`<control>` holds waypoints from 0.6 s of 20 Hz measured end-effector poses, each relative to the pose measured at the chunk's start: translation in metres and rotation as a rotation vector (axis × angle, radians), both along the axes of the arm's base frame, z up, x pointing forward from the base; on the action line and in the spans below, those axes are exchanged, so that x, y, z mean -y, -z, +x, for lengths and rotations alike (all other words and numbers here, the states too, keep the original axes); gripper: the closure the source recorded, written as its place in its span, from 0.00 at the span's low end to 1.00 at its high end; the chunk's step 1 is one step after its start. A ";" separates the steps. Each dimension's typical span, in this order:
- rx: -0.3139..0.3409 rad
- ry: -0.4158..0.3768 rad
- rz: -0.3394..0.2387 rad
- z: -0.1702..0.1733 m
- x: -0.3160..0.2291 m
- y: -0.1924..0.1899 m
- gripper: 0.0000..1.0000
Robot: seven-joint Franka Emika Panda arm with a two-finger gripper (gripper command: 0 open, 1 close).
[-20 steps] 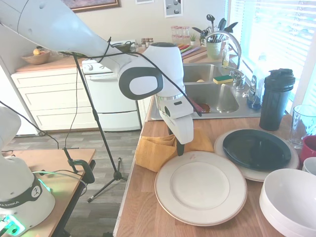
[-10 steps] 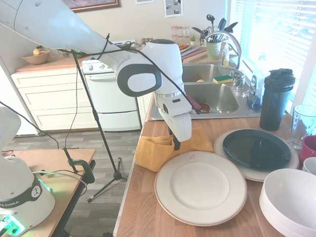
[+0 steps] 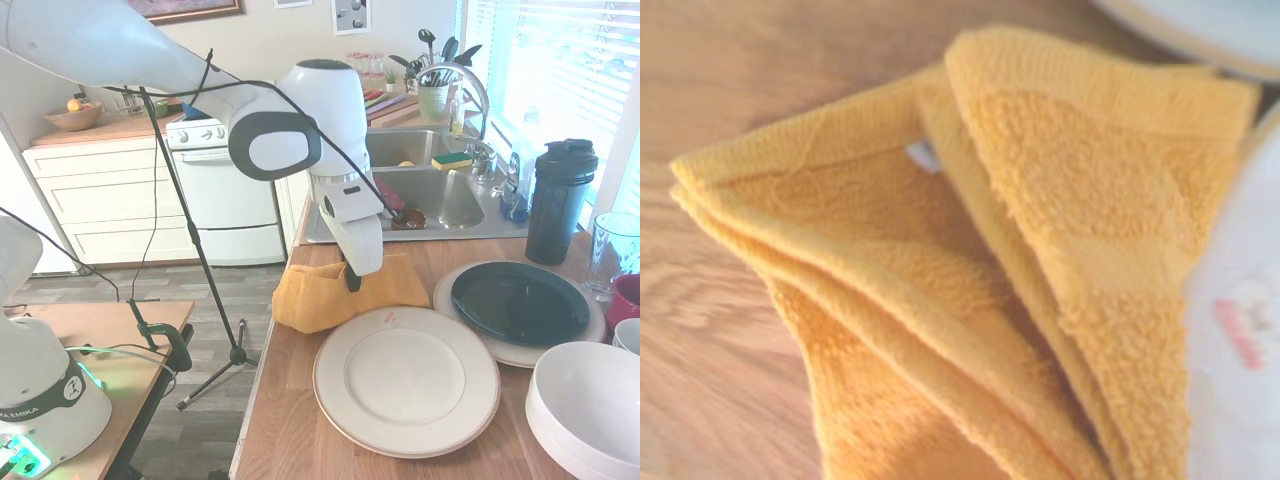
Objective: Wipe the white plate in clockwise motion
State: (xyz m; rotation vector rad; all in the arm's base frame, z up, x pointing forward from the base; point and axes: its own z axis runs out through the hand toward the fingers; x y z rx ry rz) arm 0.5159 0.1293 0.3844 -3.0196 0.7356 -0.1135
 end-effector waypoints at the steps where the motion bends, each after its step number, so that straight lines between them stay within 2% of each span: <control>1: 0.007 0.007 0.005 0.001 0.002 -0.011 1.00; 6: 0.049 0.061 0.031 0.009 0.021 -0.066 1.00; 12: 0.096 0.163 0.051 0.030 0.074 -0.120 1.00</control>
